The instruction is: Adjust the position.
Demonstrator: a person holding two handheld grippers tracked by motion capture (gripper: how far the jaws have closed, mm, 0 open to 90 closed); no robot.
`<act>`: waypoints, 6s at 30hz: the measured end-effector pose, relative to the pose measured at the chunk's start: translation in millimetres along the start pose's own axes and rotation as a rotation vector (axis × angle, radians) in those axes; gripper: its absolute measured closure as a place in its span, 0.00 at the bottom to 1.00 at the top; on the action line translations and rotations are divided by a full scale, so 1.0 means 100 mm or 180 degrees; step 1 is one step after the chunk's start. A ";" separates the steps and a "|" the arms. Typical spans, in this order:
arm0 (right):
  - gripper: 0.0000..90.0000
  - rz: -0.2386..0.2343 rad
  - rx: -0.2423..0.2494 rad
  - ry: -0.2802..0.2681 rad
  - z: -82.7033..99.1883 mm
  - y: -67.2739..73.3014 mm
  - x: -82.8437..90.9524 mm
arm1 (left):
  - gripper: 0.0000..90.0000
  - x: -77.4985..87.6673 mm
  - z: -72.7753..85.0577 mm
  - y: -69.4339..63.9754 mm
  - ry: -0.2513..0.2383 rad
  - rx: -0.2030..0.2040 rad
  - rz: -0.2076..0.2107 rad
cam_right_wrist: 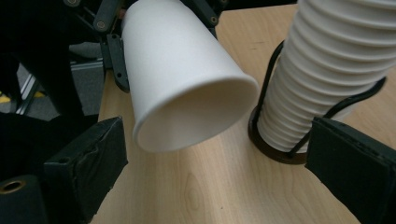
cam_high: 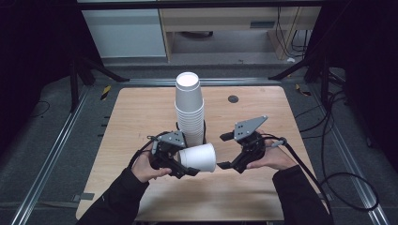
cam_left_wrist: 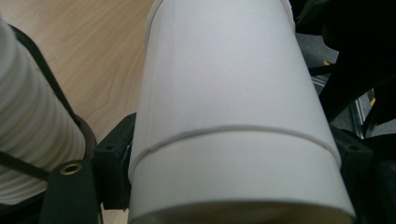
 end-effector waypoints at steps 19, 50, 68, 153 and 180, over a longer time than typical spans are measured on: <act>0.06 0.0438 -0.0419 -0.0730 0.09 -0.12 0.37 | 0.24 0.36 -0.09 0.07 -0.0562 0.0053 -0.0057; 0.06 -0.0054 -0.0490 -0.1180 -0.13 0.10 0.19 | 0.24 0.22 -0.29 -0.18 -0.0647 -0.0182 0.0271; 0.06 -0.0209 -0.0451 -0.1207 -0.18 0.18 0.13 | 0.24 0.14 -0.32 -0.26 -0.0605 -0.0288 0.0388; 0.11 -0.0190 -0.0385 -0.1039 -0.10 0.15 0.11 | 0.22 0.05 -0.16 -0.13 -0.0354 -0.0273 0.0162; 0.11 0.0431 -0.0573 -0.0476 0.22 -0.17 0.28 | 0.21 0.34 0.38 0.43 -0.0204 0.0246 -0.0567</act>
Point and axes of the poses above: each handheld gripper's, and its own axes: x roughly backward along the jaws, z roughly out of its underside, y roughly to its left, the point moved 9 cm from there along -x, roughly forward along the jaws, and after that the axes turned 6 degrees about x, right-handed, at the moved point
